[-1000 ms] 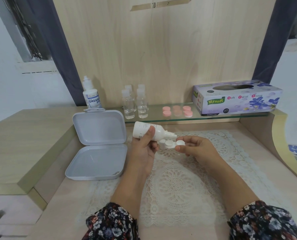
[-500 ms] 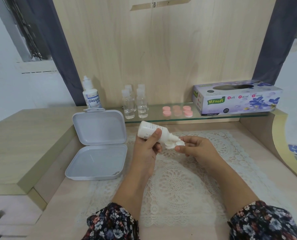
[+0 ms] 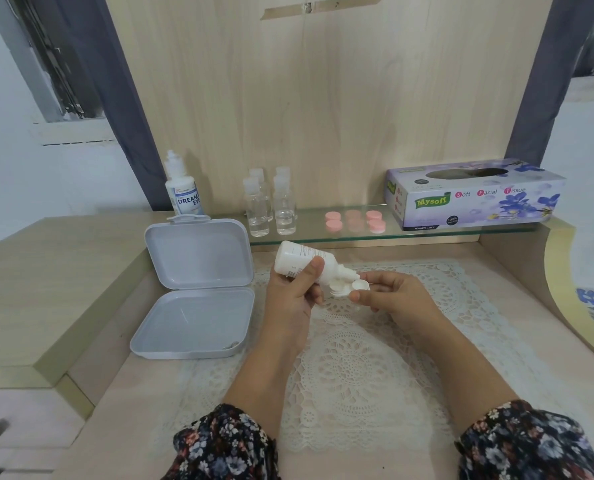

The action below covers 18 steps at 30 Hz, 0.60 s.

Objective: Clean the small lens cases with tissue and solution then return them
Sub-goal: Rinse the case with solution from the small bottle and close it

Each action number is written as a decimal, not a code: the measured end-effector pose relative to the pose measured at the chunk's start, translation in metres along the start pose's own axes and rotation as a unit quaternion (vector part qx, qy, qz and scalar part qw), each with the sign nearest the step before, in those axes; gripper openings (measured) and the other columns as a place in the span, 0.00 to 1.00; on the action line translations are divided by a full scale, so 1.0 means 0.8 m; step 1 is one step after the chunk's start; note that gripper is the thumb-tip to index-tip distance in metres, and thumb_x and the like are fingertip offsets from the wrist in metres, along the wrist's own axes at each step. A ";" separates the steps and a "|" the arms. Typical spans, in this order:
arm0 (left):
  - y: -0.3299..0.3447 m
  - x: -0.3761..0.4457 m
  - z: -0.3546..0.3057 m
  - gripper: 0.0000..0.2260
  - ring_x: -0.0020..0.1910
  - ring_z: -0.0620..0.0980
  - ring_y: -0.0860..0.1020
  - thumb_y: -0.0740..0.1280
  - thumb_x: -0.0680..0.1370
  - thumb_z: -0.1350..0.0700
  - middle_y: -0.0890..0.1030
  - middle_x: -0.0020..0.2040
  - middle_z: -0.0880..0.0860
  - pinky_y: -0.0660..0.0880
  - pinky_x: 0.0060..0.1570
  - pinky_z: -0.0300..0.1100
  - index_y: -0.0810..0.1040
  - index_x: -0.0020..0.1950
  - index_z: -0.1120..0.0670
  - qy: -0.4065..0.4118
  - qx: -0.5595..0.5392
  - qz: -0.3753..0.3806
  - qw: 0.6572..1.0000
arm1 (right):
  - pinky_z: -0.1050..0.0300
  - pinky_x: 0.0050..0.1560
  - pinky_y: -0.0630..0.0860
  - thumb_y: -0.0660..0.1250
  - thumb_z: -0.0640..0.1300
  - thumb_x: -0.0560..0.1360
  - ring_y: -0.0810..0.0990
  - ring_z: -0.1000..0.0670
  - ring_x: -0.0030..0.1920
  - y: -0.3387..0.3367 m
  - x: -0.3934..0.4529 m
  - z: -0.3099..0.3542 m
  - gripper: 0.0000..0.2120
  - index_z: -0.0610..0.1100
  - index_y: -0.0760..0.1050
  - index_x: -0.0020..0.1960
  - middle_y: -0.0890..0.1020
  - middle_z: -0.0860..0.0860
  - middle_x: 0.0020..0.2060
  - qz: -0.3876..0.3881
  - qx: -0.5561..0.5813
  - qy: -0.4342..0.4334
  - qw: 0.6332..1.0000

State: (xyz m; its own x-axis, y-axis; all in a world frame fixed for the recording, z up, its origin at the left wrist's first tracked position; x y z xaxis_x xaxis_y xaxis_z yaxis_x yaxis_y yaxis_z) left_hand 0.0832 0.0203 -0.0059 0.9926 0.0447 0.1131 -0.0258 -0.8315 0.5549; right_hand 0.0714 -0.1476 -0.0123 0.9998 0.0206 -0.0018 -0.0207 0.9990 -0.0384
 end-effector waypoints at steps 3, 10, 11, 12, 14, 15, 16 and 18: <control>0.000 0.000 -0.001 0.21 0.27 0.45 0.69 0.76 0.68 0.57 0.78 0.43 0.57 0.70 0.26 0.37 0.73 0.56 0.59 0.003 0.003 0.002 1.000 | 0.64 0.38 0.72 0.77 0.37 0.67 0.78 0.56 0.34 0.000 0.000 0.000 0.12 0.44 0.83 0.50 0.85 0.46 0.39 0.000 0.001 -0.001 1.000; 0.003 -0.002 -0.001 0.18 0.27 0.45 0.69 0.73 0.66 0.56 0.78 0.43 0.57 0.70 0.26 0.36 0.74 0.53 0.58 0.003 0.016 0.013 1.000 | 0.66 0.37 0.72 0.77 0.36 0.67 0.77 0.59 0.30 0.000 -0.001 0.001 0.13 0.42 0.82 0.50 0.85 0.50 0.35 -0.002 0.000 0.002 1.000; 0.003 -0.001 -0.001 0.17 0.26 0.45 0.69 0.73 0.66 0.56 0.78 0.42 0.57 0.70 0.26 0.36 0.74 0.52 0.57 0.003 0.018 0.015 1.000 | 0.65 0.37 0.72 0.77 0.36 0.67 0.77 0.59 0.30 0.000 -0.001 0.001 0.13 0.42 0.82 0.50 0.85 0.50 0.35 -0.002 0.000 0.001 1.000; 0.003 -0.001 0.000 0.17 0.26 0.45 0.69 0.73 0.66 0.56 0.78 0.42 0.56 0.70 0.26 0.36 0.74 0.52 0.57 0.003 0.020 0.017 1.000 | 0.65 0.37 0.72 0.77 0.36 0.66 0.77 0.59 0.30 0.000 -0.001 0.001 0.13 0.42 0.82 0.50 0.85 0.50 0.35 -0.003 0.000 0.002 1.000; 0.003 -0.001 0.000 0.17 0.26 0.45 0.69 0.73 0.67 0.56 0.78 0.42 0.57 0.70 0.26 0.36 0.74 0.52 0.57 0.004 0.020 0.018 1.000 | 0.66 0.37 0.72 0.77 0.36 0.66 0.77 0.59 0.30 0.000 -0.001 0.001 0.13 0.42 0.82 0.50 0.84 0.50 0.34 -0.004 0.001 0.003 1.000; 0.003 -0.001 0.000 0.17 0.26 0.45 0.69 0.73 0.67 0.56 0.78 0.42 0.57 0.70 0.26 0.36 0.73 0.52 0.57 0.005 0.019 0.018 1.000 | 0.66 0.36 0.72 0.77 0.36 0.66 0.77 0.59 0.30 0.000 0.000 0.000 0.13 0.42 0.82 0.50 0.84 0.50 0.34 -0.004 0.002 0.003 1.000; 0.002 -0.001 0.000 0.17 0.26 0.46 0.69 0.73 0.66 0.56 0.78 0.43 0.57 0.70 0.26 0.36 0.73 0.52 0.57 0.006 0.019 0.017 1.000 | 0.67 0.36 0.72 0.77 0.36 0.66 0.77 0.59 0.29 0.000 0.000 0.000 0.13 0.42 0.82 0.51 0.84 0.50 0.34 -0.003 0.003 0.004 1.000; 0.002 -0.001 0.000 0.17 0.26 0.46 0.70 0.73 0.66 0.56 0.78 0.43 0.57 0.70 0.25 0.36 0.73 0.52 0.57 0.006 0.018 0.017 1.000 | 0.68 0.35 0.72 0.77 0.35 0.67 0.77 0.59 0.29 0.000 -0.001 0.001 0.13 0.42 0.82 0.50 0.84 0.51 0.33 -0.002 0.004 0.005 1.000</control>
State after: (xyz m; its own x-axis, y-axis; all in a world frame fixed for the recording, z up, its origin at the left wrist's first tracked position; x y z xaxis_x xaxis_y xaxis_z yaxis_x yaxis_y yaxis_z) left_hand 0.0826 0.0187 -0.0052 0.9896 0.0225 0.1418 -0.0551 -0.8524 0.5200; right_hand 0.0708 -0.1477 -0.0118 0.9998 0.0159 -0.0109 -0.0163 0.9994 -0.0303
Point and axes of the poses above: each hand's wrist, its own x-axis towards the middle knuckle, its own y-axis out of the palm, z = x × y, the point moved 7 cm from there along x, towards the middle knuckle
